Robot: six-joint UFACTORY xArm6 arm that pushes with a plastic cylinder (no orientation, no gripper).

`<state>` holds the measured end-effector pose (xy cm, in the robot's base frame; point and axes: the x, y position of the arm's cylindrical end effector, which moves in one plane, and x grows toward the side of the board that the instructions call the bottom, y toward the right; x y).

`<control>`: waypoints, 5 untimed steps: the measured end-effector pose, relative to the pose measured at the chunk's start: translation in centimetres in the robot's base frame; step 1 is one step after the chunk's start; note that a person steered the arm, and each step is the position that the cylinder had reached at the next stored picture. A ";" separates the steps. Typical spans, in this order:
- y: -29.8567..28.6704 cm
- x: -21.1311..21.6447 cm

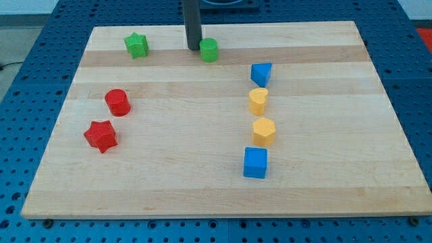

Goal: Slide the green circle to the top of the blue triangle

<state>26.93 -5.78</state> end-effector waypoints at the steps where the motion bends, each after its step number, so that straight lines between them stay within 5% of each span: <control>1: -2.9 1.9; 2: -1.3 3.4; 4: 10.0 -0.9; 5: 10.0 -0.7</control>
